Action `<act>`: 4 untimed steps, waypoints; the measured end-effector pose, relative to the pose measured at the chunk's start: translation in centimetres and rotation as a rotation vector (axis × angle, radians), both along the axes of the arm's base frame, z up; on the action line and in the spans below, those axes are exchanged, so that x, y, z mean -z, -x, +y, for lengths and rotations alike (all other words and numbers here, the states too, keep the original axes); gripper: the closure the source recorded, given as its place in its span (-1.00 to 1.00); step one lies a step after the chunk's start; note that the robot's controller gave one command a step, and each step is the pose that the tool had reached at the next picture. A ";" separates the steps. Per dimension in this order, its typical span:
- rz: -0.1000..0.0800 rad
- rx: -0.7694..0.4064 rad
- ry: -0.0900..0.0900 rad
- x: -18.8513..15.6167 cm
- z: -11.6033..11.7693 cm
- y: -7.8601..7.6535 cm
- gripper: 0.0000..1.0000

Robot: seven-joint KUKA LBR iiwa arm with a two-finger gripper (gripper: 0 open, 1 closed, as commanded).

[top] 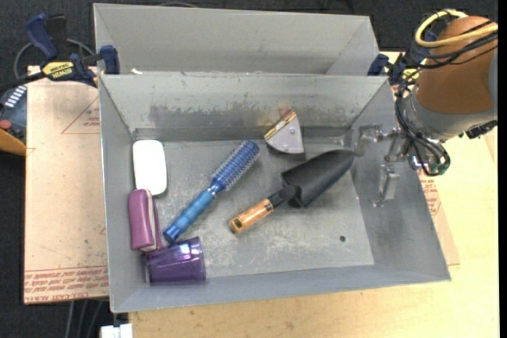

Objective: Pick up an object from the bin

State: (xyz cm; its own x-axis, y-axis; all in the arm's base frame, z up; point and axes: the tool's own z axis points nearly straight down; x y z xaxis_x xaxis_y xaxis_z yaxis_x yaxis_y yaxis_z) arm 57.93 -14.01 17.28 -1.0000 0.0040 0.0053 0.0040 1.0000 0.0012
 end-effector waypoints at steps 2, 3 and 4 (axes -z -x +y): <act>0.002 -0.030 -0.004 10.7 5.4 -2.6 -1.00; -0.014 -0.068 0.002 2.2 5.0 -2.3 -1.00; 0.001 -0.031 -0.005 10.7 5.5 -2.6 -1.00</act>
Offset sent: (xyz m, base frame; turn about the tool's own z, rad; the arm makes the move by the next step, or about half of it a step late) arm 0.0262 0.0510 -0.1028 -0.0272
